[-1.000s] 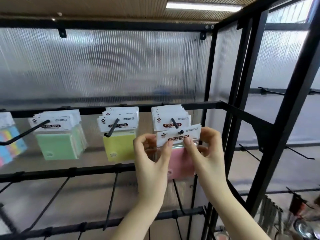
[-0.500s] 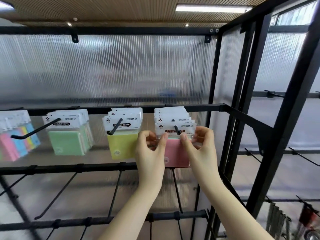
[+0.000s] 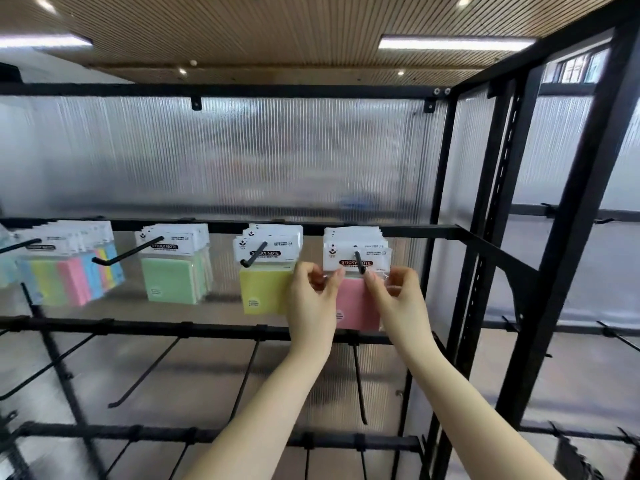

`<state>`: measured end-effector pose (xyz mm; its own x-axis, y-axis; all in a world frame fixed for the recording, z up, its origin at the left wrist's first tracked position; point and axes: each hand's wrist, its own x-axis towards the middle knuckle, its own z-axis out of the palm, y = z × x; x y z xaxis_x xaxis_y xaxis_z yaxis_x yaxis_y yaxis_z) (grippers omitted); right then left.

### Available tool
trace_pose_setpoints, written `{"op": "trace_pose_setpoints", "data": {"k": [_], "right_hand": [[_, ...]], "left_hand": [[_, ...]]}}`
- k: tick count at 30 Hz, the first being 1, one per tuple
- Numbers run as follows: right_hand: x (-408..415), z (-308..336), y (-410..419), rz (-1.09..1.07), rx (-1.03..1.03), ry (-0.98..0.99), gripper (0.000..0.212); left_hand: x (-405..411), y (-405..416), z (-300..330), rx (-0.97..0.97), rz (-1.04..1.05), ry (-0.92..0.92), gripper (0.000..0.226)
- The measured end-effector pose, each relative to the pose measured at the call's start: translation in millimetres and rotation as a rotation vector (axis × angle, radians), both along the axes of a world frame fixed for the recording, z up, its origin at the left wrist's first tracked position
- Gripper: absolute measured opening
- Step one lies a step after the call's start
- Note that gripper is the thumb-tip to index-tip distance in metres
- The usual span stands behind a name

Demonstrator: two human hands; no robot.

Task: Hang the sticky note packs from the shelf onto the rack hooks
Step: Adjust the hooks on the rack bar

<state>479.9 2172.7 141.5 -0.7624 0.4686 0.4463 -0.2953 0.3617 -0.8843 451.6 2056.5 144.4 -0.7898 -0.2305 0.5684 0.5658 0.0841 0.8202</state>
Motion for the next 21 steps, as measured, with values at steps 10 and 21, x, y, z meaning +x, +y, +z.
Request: {"op": "trace_pose_setpoints", "data": {"k": [10, 21], "right_hand": [[30.7, -31.5, 2.4, 0.091, 0.082, -0.211, 0.041], [46.9, -58.2, -60.4, 0.150, 0.518, -0.382, 0.013]], "left_hand": [[19.6, -26.3, -35.4, -0.128, -0.068, -0.162, 0.014], [49.6, -116.9, -56.9, -0.552, -0.319, -0.501, 0.018]]}}
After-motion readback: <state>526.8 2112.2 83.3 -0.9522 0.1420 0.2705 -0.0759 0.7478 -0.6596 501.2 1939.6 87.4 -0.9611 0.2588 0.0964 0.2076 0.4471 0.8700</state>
